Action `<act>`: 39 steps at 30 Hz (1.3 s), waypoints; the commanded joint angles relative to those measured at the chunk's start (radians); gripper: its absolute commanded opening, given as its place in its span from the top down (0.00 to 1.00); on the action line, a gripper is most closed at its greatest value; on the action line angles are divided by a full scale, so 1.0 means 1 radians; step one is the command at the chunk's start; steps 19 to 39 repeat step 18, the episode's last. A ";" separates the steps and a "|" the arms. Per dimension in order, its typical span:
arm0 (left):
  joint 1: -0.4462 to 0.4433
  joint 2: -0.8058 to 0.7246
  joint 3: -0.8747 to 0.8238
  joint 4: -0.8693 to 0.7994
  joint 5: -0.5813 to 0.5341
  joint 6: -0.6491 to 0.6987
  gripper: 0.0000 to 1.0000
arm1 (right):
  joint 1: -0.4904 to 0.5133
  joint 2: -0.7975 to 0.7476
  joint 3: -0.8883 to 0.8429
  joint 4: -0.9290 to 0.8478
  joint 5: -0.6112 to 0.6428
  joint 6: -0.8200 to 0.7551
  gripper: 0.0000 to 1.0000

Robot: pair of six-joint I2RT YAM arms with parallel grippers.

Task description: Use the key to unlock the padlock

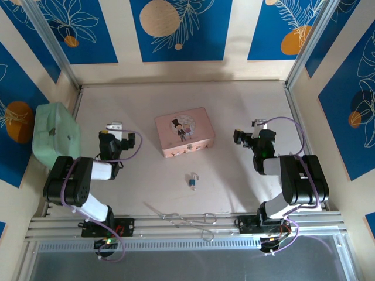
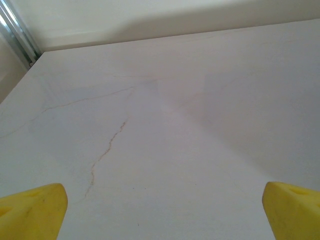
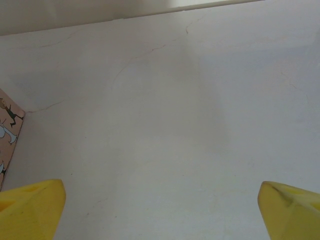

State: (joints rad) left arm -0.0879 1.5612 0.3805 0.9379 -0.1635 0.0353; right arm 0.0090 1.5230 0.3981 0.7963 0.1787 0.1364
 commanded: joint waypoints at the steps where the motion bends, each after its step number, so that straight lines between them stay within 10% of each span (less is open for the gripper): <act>1: -0.004 0.006 -0.008 0.012 0.024 0.011 0.00 | 0.002 -0.001 0.013 0.023 -0.024 -0.020 0.01; 39: 0.000 0.005 -0.009 0.011 0.036 0.007 0.00 | -0.006 -0.004 0.020 0.005 -0.078 -0.032 0.01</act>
